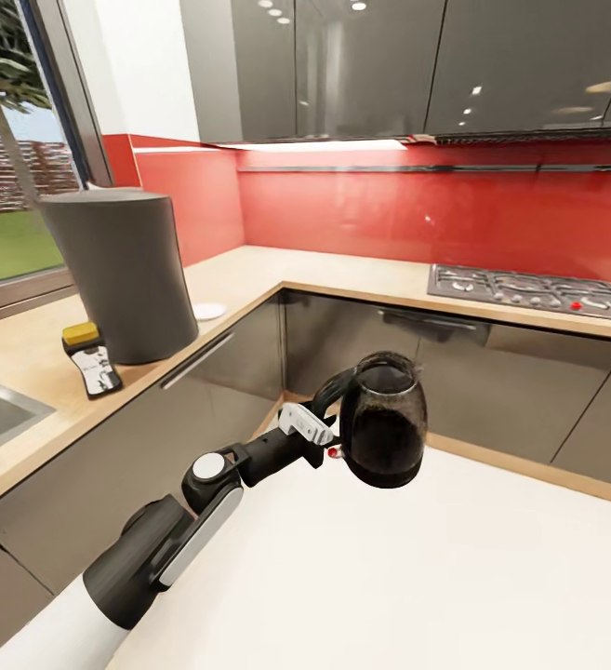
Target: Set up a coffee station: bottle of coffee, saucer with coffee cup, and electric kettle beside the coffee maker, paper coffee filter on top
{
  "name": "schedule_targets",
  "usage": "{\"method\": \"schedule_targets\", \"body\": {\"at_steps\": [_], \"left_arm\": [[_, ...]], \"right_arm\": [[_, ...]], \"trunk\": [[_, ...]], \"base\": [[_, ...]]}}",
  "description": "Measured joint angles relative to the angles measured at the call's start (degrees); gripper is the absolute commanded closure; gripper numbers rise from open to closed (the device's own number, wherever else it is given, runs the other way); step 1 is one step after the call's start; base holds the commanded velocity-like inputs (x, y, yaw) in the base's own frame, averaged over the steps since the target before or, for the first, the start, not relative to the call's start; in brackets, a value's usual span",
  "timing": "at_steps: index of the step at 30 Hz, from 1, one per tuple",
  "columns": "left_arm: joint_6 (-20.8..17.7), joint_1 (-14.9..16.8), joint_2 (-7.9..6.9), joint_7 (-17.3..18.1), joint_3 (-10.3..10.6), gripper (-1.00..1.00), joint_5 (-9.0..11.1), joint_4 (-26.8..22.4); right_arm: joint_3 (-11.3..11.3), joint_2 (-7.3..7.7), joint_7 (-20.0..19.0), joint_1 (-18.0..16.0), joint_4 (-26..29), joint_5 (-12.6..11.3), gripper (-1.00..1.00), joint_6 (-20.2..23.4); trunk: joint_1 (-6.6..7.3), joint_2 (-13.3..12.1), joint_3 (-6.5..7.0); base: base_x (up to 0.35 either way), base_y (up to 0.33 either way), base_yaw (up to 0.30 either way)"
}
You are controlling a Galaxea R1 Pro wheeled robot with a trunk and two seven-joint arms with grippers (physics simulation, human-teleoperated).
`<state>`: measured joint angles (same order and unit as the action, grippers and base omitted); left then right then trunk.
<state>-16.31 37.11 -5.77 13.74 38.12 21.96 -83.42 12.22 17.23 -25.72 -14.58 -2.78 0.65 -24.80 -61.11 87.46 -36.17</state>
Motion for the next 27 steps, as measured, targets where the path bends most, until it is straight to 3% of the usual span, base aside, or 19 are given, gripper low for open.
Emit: {"method": "schedule_targets", "body": {"at_steps": [12, 27], "left_arm": [[0.0, 0.0, 0.01, 0.0, 0.0, 1.00, 0.0, 0.1], [0.0, 0.0, 0.01, 0.0, 0.0, 1.00, 0.0, 0.7]], "right_arm": [[0.0, -0.05, -0.1, 0.0, 0.0, 0.0, -1.00, 0.1], [-0.1, -0.52, -0.2, 0.0, 0.0, 0.0, -1.00, 0.2]], "trunk": [[0.00, 0.0, 0.10], [-0.03, 0.0, 1.01]], "base": [[0.292, -0.187, -0.044], [0.044, -0.021, -0.204]]}}
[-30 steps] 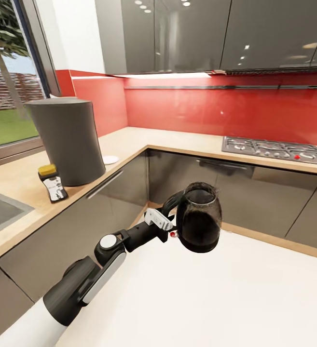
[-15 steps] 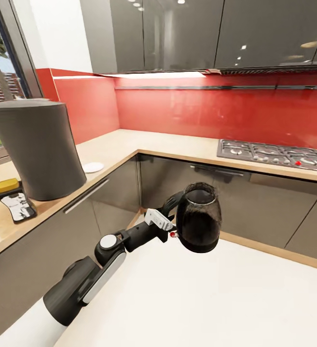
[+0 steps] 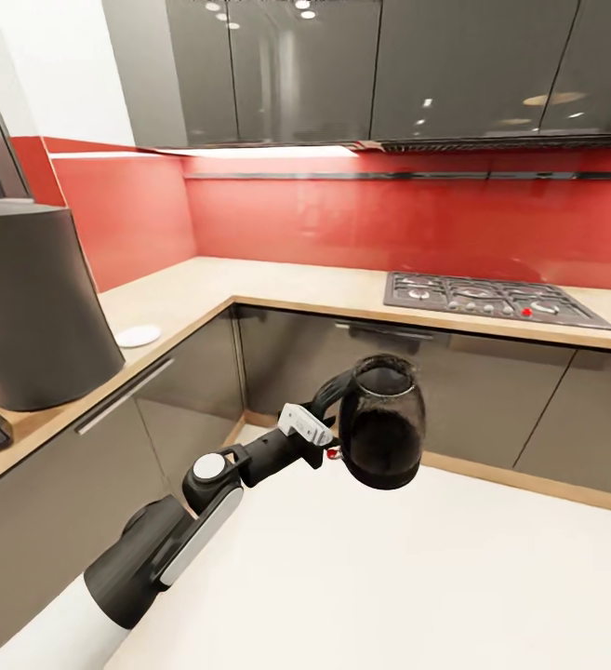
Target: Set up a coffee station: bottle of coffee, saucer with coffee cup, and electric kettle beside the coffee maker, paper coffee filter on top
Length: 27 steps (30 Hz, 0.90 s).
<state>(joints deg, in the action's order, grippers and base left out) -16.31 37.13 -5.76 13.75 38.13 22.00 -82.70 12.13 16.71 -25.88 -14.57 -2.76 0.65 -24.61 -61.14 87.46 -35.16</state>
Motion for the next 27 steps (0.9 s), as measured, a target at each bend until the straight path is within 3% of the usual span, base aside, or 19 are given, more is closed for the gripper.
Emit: {"method": "schedule_targets", "body": {"at_steps": [8, 27], "left_arm": [[0.0, 0.0, -0.01, 0.0, 0.0, 1.00, 0.0, 0.0], [0.0, 0.0, -0.01, 0.0, 0.0, 1.00, 0.0, 0.1]], "right_arm": [[0.1, -0.01, 0.1, 0.0, 0.0, 0.0, -1.00, 0.0], [0.1, -0.10, 0.1, 0.0, 0.0, 0.0, -1.00, -0.1]], "trunk": [[0.02, 0.0, 0.42], [0.02, 0.0, 0.48]], "base": [[0.241, -0.088, -0.154], [0.288, -0.180, -0.008]]}}
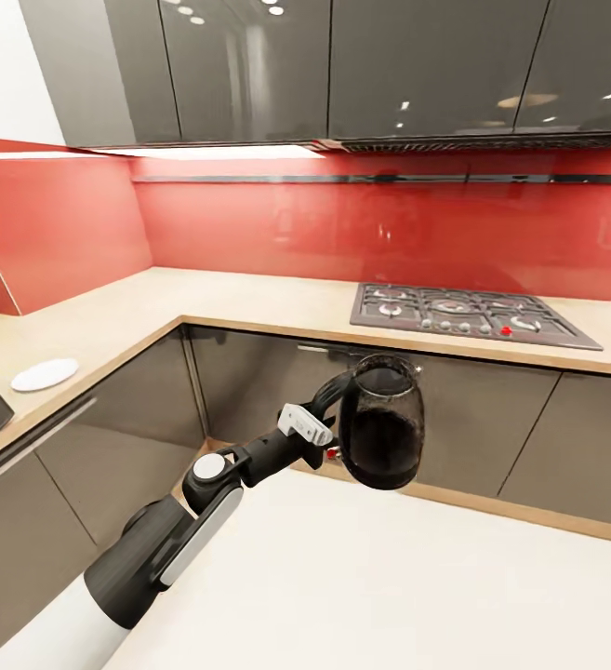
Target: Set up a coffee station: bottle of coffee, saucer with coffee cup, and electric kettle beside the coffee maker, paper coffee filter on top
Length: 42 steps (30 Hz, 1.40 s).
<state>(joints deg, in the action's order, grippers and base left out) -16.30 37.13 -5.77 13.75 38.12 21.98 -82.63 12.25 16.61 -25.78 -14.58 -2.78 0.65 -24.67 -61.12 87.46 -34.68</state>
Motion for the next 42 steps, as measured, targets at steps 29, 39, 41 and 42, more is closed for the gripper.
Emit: {"method": "schedule_targets", "body": {"at_steps": [29, 39, 41, 42], "left_arm": [[0.1, 0.0, 0.03, 0.0, 0.1, 1.00, 0.0, 0.1], [0.0, 0.0, 0.09, 0.0, 0.2, 1.00, 0.0, 0.1], [0.0, 0.0, 0.08, 0.0, 0.2, 1.00, 0.0, 0.1], [0.0, 0.0, 0.08, 0.0, 0.2, 1.00, 0.0, 0.1]], "right_arm": [[0.0, -0.07, 0.1, 0.0, 0.0, 0.1, -1.00, -0.1], [0.0, -0.08, 0.0, 0.0, 0.0, 0.2, -1.00, -0.1], [0.0, -0.09, 0.0, 0.0, 0.0, 0.2, -1.00, -0.1], [0.0, -0.09, 0.0, 0.0, 0.0, 0.2, -1.00, -0.1]], "trunk": [[-0.02, 0.0, 0.00], [0.00, 0.0, 0.00], [0.00, 0.0, 0.00], [0.00, 0.0, 0.00]], "base": [[0.095, -0.089, 0.190], [0.243, -0.170, 0.048], [0.276, -0.193, 0.091], [0.276, -0.193, 0.141]]}}
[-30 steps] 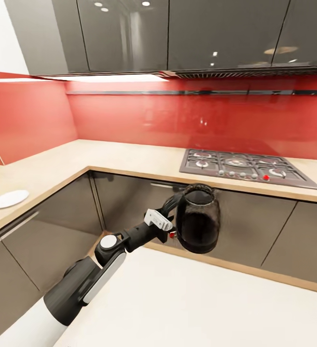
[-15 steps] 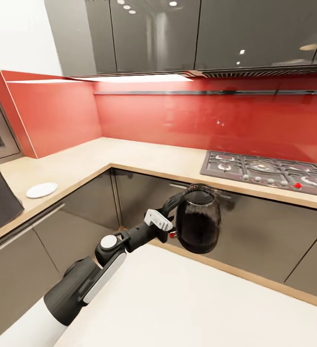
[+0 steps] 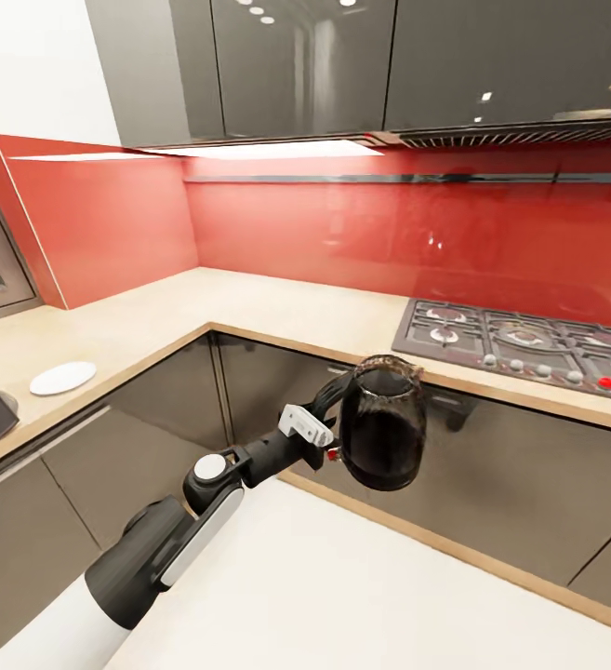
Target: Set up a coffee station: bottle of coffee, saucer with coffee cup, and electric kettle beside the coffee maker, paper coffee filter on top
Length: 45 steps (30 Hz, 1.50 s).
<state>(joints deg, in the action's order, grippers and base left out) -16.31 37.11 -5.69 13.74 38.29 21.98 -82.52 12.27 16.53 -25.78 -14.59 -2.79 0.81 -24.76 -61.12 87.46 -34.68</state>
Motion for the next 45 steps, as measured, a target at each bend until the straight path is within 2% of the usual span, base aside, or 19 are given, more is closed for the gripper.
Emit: {"method": "schedule_targets", "body": {"at_steps": [7, 27, 34, 45], "left_arm": [[0.0, 0.0, 0.02, 0.0, 0.0, 1.00, 0.0, 0.1], [0.1, 0.0, 0.26, 0.0, 0.2, 1.00, 0.0, 1.2], [0.1, 0.0, 0.34, 0.0, 0.3, 1.00, 0.0, 1.2], [0.1, 0.0, 0.35, 0.0, 0.3, 1.00, 0.0, 1.3]], "right_arm": [[0.0, 0.00, 0.0, 0.0, 0.0, 0.0, -1.00, 0.0], [0.0, 0.00, 0.0, 0.0, 0.0, 0.1, -1.00, 0.0], [0.0, -0.16, 0.0, 0.0, 0.0, 0.1, -1.00, 0.0], [0.0, -0.26, 0.1, 0.0, 0.0, 0.1, -1.00, 0.0]], "trunk": [[-0.02, 0.0, 0.00], [-0.03, 0.0, 0.00], [-0.02, 0.0, 0.00], [-0.03, 0.0, 0.00]], "base": [[0.134, -0.092, 0.232], [0.003, -0.139, 0.200], [0.072, -0.279, 0.124], [0.053, -0.248, 0.258]]}}
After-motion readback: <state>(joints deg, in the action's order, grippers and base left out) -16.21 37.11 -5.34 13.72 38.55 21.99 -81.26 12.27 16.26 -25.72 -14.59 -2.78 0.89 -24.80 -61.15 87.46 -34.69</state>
